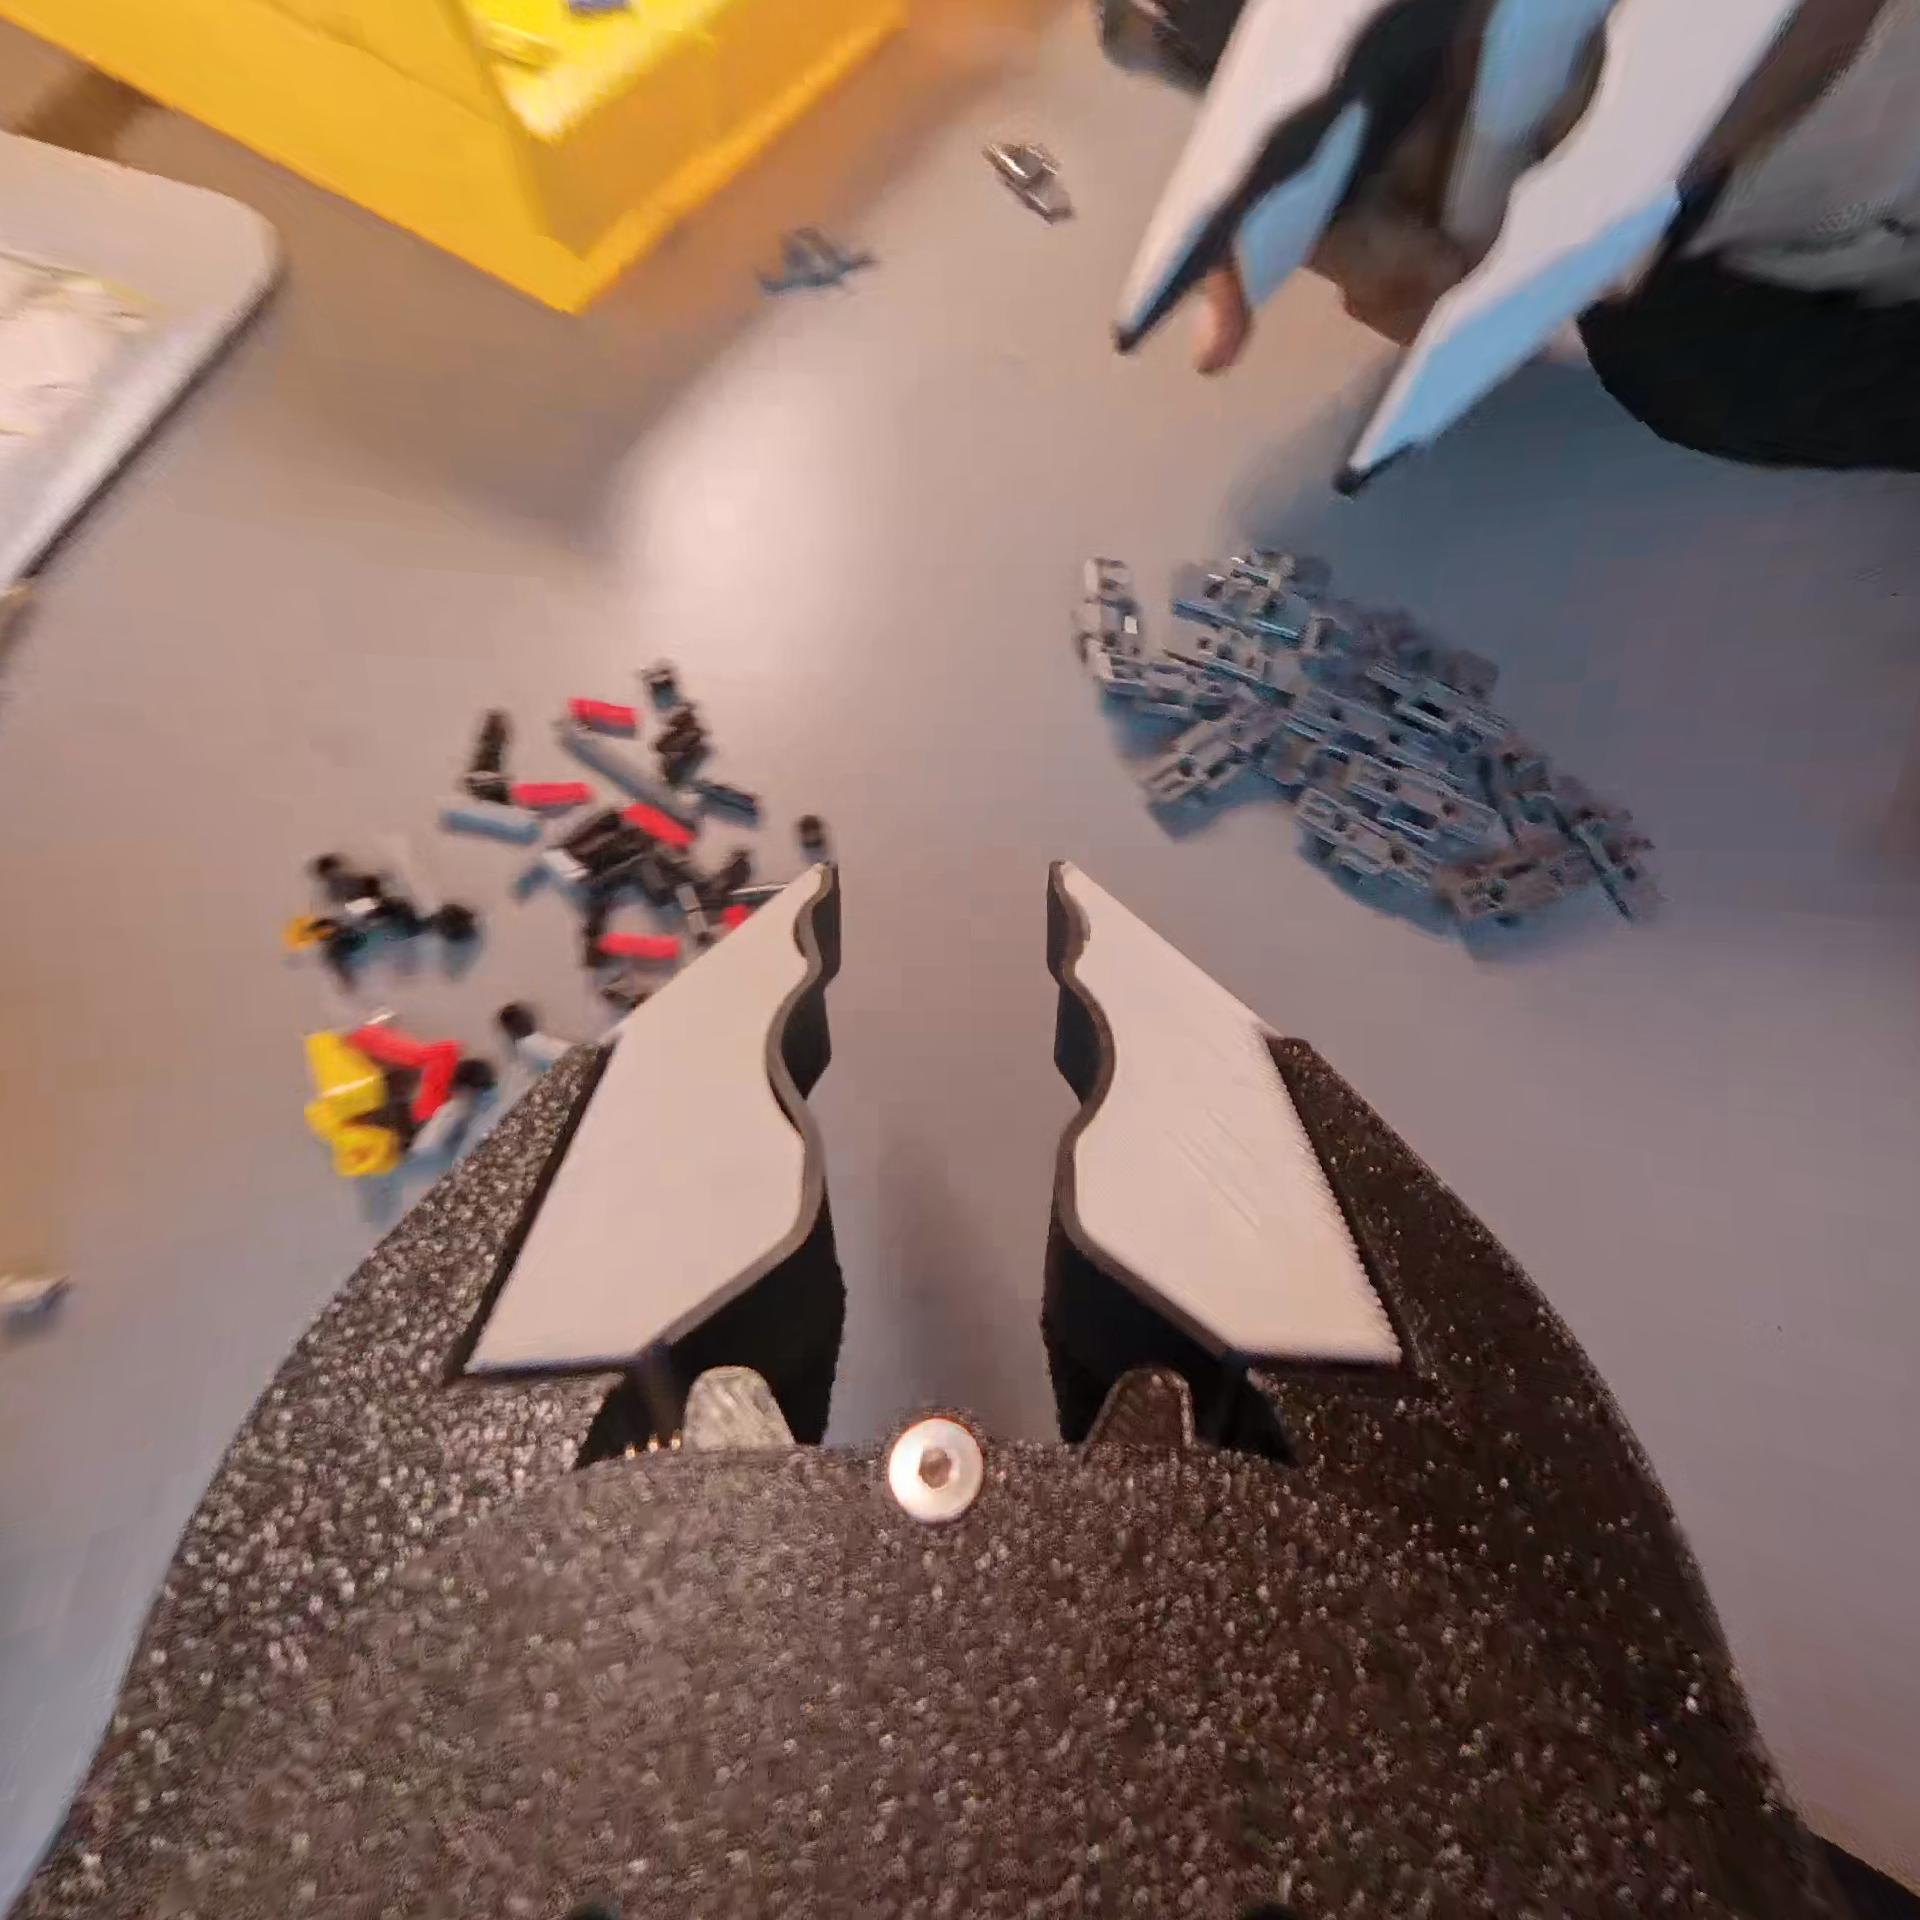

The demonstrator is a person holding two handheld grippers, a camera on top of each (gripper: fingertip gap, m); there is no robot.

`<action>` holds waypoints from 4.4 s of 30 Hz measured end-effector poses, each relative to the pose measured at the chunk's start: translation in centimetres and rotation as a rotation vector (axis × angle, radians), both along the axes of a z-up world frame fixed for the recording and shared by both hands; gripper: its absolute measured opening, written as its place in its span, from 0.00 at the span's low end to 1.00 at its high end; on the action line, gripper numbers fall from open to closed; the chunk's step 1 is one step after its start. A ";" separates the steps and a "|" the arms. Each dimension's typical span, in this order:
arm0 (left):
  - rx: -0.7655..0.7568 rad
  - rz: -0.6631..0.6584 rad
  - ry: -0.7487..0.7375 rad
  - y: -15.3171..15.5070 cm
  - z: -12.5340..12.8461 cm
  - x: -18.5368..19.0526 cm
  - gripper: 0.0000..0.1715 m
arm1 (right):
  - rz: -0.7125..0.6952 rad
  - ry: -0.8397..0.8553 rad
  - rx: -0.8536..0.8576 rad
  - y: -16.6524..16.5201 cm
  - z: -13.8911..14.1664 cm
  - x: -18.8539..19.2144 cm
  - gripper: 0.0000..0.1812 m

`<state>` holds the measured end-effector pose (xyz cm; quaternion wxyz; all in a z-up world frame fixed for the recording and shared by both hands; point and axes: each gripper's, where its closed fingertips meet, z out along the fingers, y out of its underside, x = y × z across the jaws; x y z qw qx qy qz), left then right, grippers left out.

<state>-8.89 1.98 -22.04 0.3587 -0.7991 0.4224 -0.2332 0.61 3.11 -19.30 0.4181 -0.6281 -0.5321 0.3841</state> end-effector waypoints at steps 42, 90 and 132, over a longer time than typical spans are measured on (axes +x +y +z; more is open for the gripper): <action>0.273 0.448 -0.093 8.2 5.9 -9.0 0.18 | -0.034 -0.020 0.066 1.1 0.1 0.4 0.36; 0.251 0.922 0.099 12.2 4.4 -22.4 0.10 | 0.150 0.038 0.107 -1.4 1.4 0.5 0.53; 0.314 1.009 -0.082 10.6 5.7 -24.5 0.19 | 0.157 -0.008 0.138 -1.5 0.9 0.7 0.53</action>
